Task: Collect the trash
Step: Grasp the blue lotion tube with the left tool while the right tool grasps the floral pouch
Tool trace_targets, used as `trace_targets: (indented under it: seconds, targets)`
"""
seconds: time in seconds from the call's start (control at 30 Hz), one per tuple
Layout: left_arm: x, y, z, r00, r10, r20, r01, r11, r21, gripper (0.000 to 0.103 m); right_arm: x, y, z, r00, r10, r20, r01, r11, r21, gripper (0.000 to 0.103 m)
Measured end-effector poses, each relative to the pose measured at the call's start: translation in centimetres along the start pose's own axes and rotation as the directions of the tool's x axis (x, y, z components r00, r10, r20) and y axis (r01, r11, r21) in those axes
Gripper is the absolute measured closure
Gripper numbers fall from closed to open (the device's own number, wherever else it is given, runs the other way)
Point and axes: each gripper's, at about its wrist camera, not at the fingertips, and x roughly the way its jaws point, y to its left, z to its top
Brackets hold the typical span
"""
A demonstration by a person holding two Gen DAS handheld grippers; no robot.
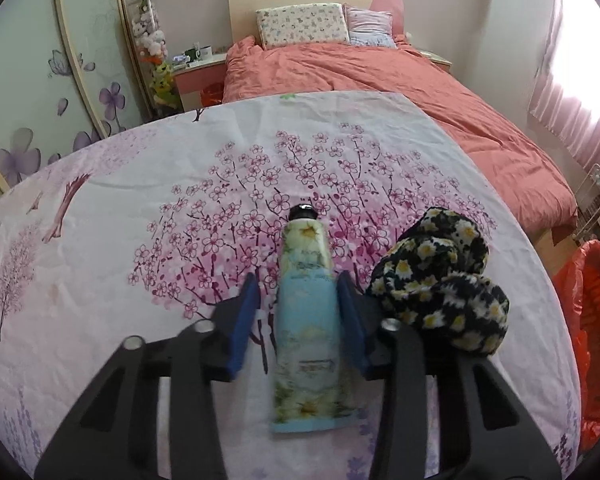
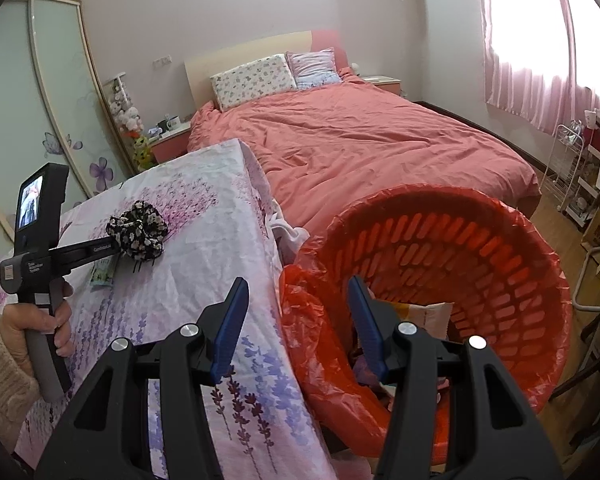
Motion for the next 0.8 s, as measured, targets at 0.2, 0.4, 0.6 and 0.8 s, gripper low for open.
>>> trace_targets:
  seconds: [0.2, 0.4, 0.6, 0.8]
  targets:
    - [-1.0, 3.9, -1.4, 0.999, 0.051, -0.009, -0.051, 0.999, 0.001, 0.073, 0.0, 1.7, 0.4, 1.0, 0.024, 0.002, -0.024, 0.999, -0.027, 0.051]
    - [-3.5, 12.6, -4.7, 0.986, 0.166, -0.015, -0.166, 0.985, -0.043, 0.073, 0.8, 4.8, 0.5, 0.997, 0.079, -0.013, -0.079, 0.995, -0.061, 0.051]
    - [-5.6, 19.1, -7.1, 0.983, 0.184, -0.021, -0.185, 0.973, -0.135, 0.066, 3.0, 10.5, 1.3, 0.987, 0.159, -0.017, -0.16, 0.983, -0.094, 0.051]
    - [-5.8, 20.1, -7.4, 0.988, 0.156, -0.021, -0.157, 0.974, -0.164, 0.066, 7.3, 15.1, 3.1, 0.983, 0.174, -0.049, -0.177, 0.983, -0.044, 0.051]
